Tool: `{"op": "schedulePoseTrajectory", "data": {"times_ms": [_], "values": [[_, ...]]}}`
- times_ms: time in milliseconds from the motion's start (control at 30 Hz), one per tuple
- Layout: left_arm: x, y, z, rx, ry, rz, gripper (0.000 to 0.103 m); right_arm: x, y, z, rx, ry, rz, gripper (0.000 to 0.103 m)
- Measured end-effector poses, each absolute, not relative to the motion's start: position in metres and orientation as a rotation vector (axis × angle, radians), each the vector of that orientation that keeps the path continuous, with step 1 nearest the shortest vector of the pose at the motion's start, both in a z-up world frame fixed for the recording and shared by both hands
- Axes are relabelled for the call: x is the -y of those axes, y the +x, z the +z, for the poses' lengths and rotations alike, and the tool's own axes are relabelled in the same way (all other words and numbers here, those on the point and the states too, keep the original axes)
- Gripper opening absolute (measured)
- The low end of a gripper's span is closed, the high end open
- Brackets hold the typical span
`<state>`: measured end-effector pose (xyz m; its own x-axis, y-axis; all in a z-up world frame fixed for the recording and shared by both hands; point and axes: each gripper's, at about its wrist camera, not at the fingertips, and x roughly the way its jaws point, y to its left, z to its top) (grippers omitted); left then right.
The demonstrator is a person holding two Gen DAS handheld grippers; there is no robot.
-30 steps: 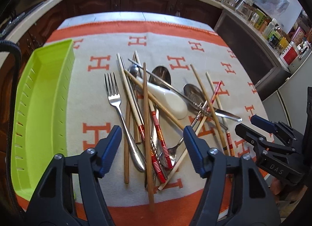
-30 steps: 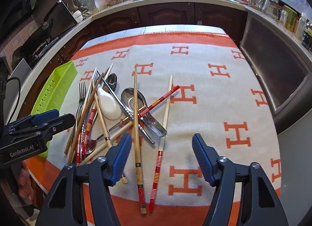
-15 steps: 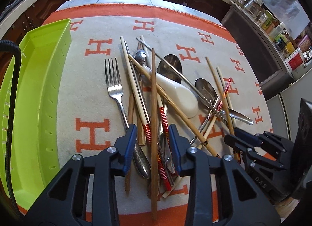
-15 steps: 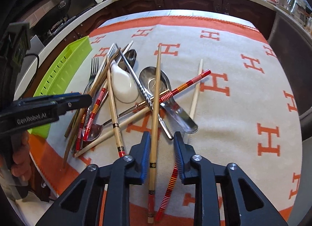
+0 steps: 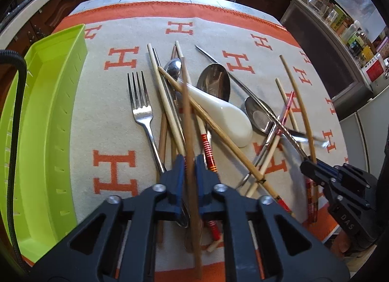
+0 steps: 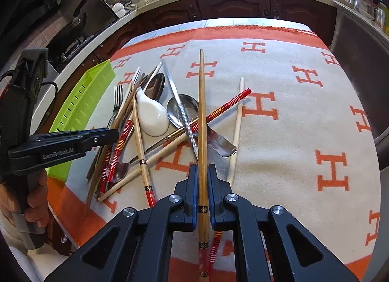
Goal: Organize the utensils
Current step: 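Carry right gripper's chopstick into the green tray and open while left gripper drops its chopstick there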
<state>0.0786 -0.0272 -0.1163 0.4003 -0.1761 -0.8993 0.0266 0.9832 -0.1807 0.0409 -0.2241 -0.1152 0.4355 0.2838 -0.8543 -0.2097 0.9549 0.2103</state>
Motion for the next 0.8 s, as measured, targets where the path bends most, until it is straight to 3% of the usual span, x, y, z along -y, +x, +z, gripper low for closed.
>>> {"op": "schedulePoseTrajectory", "data": {"times_ms": [467, 800], "values": [[0.009, 0.049, -0.061, -1.024, -0.148, -0.133, 0.005, 0.227, 0.033, -0.071, -1.016, 0.164, 0.36, 0.007], [-0.077, 0.013, -0.008, -0.859, -0.124, 0.09, 0.005, 0.167, 0.051, -0.018, -1.008, 0.26, 0.499, 0.007]]}}
